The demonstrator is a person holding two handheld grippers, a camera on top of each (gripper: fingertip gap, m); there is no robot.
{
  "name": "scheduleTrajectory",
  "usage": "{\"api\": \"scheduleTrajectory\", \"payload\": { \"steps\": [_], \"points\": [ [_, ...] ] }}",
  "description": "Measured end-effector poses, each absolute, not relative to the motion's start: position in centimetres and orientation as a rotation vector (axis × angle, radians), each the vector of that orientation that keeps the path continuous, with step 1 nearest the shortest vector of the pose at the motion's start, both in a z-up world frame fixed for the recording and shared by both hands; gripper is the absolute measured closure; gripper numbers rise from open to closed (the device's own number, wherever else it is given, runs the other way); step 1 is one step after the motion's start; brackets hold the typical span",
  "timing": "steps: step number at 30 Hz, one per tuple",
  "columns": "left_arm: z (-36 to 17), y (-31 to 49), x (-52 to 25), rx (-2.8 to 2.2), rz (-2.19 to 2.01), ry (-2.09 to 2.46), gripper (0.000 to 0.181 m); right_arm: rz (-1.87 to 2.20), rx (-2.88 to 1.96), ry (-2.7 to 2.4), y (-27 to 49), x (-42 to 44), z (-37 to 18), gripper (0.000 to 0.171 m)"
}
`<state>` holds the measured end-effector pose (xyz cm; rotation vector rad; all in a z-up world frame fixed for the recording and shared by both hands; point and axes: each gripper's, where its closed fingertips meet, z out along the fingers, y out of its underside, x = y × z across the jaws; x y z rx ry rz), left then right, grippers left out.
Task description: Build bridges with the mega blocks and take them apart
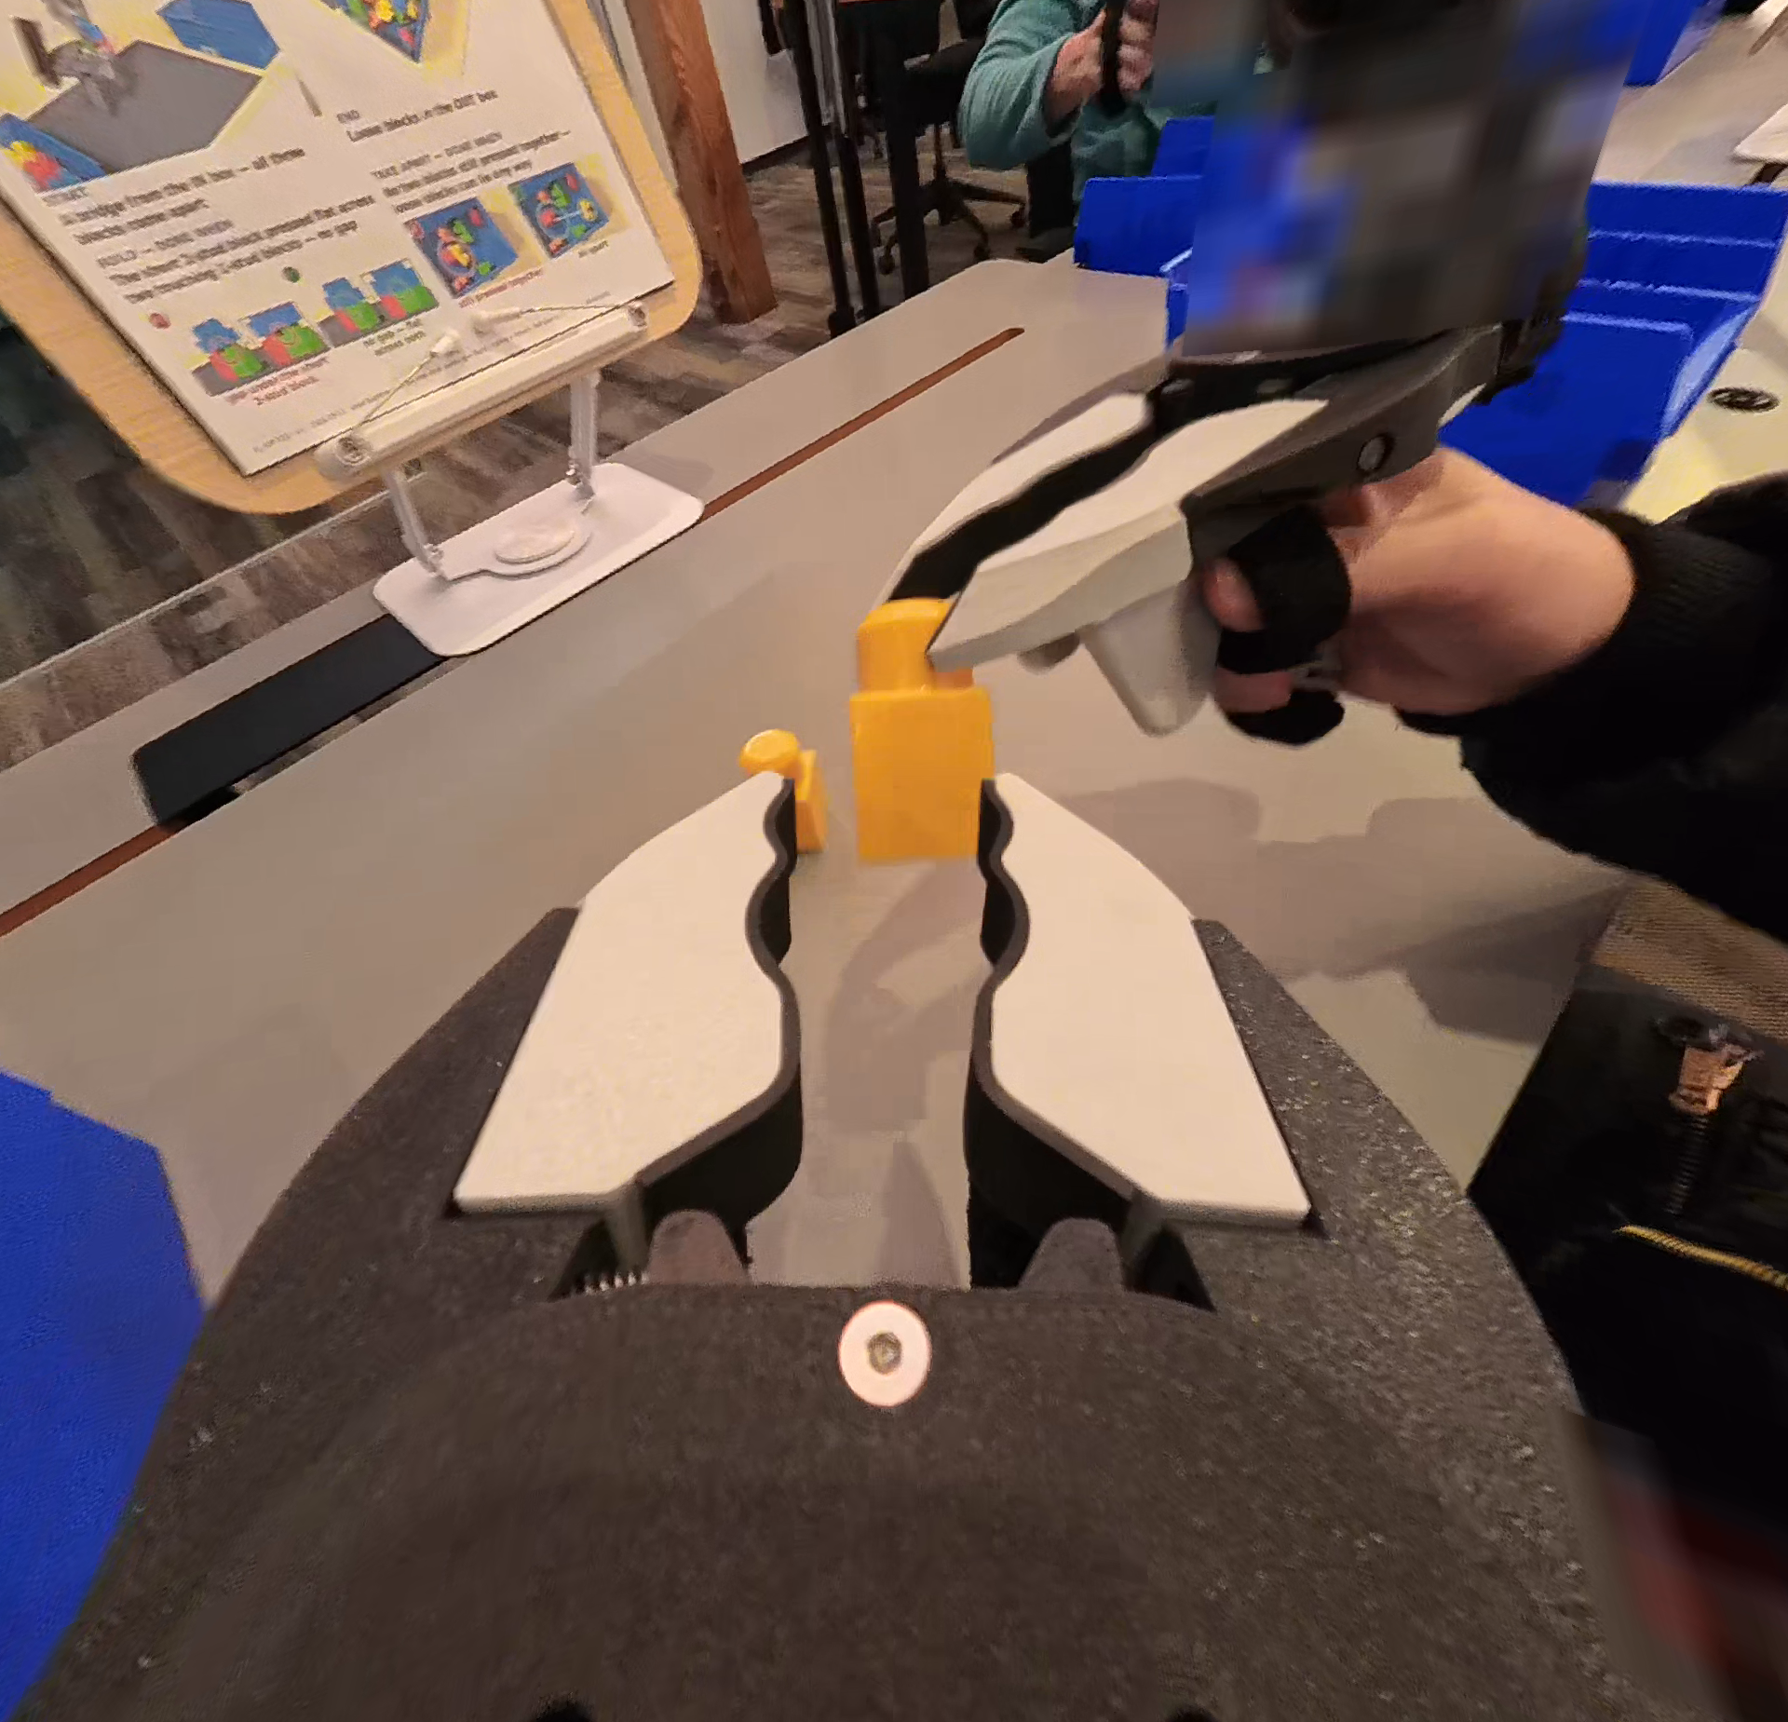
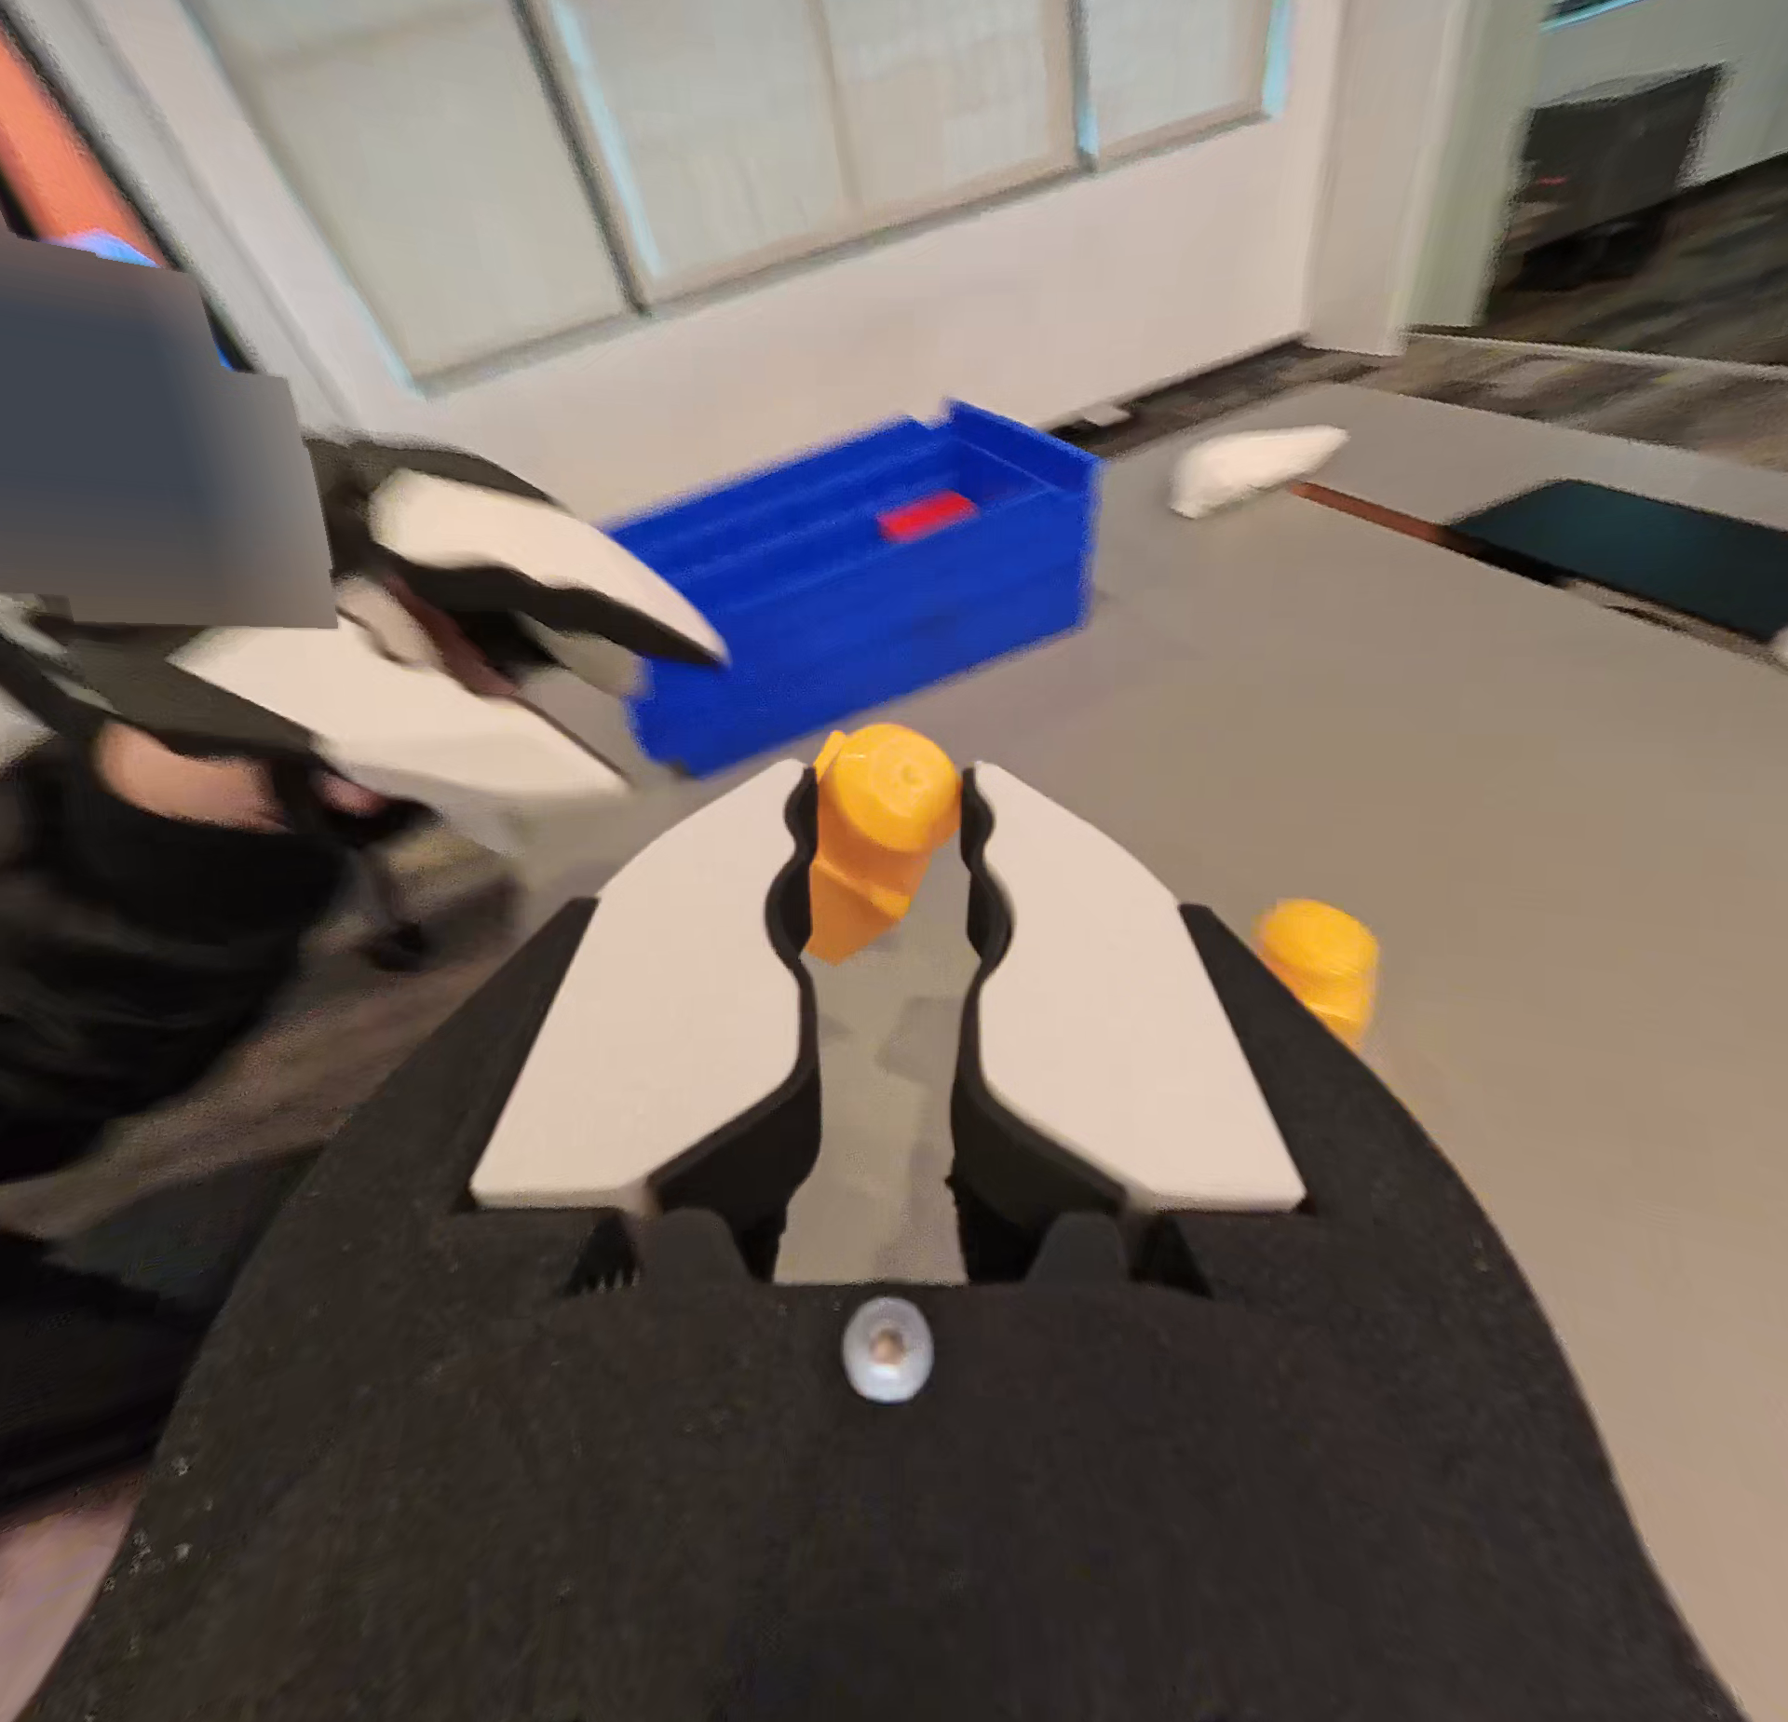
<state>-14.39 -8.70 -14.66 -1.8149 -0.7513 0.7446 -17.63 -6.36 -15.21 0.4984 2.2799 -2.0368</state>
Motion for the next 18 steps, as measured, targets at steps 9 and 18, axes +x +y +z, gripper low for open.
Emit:
{"api": "scheduleTrajectory", "payload": {
  "steps": [9, 18],
  "points": [
    [-16.9, -13.0, -12.3, -1.799, 0.754, -0.875, 0.152, -1.635, 0.511, 3.108, -2.8, -25.9, -26.3, 0.143],
    [-16.2, -15.5, -10.8, -1.791, 0.819, -0.887, 0.154, -1.658, 0.378, 3.230, -4.5, -27.3, -27.3, 0.143]
  ]
}}
